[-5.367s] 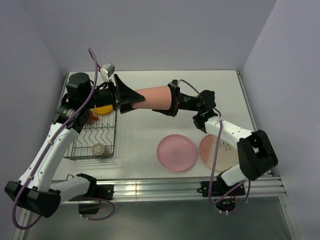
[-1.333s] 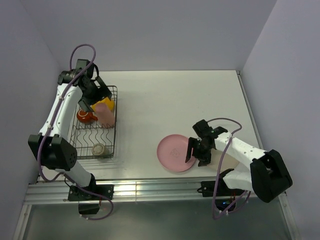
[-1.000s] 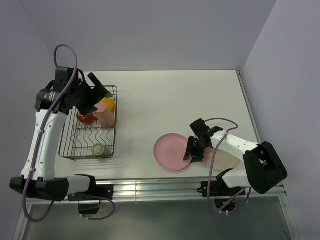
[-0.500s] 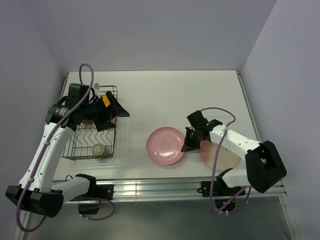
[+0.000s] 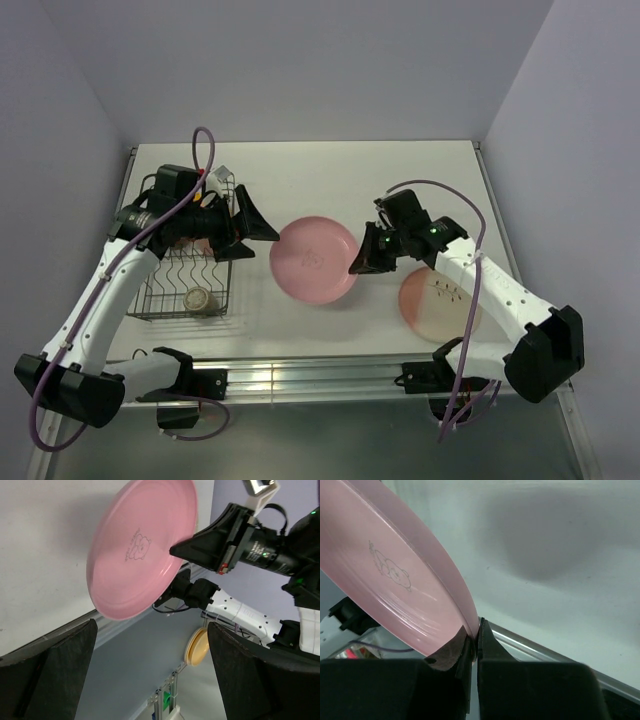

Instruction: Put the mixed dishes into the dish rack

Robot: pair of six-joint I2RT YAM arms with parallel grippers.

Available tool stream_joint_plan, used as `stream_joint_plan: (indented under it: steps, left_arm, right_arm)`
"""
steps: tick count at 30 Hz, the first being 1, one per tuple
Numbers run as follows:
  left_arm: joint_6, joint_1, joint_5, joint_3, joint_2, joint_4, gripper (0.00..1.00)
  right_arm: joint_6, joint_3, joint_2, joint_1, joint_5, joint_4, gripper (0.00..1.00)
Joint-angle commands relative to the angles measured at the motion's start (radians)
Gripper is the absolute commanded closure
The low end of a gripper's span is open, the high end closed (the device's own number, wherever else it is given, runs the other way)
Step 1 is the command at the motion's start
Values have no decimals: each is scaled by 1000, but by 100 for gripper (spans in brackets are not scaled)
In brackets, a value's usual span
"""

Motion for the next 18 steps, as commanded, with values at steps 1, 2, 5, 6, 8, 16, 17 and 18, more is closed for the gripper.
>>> stream_joint_plan:
  steps: [1,2,5,6,8,16,17,18]
  left_arm:
    - [28,-33,3,33,16,34,2]
    - [26,-47,0,35,21,36,2]
    - [25,-68,-28,38,27,39,2]
    - [29,-70,-39,42,30,33,2]
    - [42,-76,-54,45,35,17,2]
    - [49,-84,-42,44,24,20,6]
    - [43,-85,-8,36,13,52,11]
    - [39,-87,12,32,9,69,14]
  right_arm:
    - [-2,95,-10,3,-101,-14,100]
    - [0,107,-10,3,-110,-19,100]
    - [14,142,1,3,-150,-19,100]
    - [17,148,2,3,-162,-19,100]
    - [27,158,5,3,-201,-9,100]
    - [52,153,13,3,-265,24,100]
    - [54,149,18,3,-290,35,100]
    - [57,141,22,3,-299,40,100]
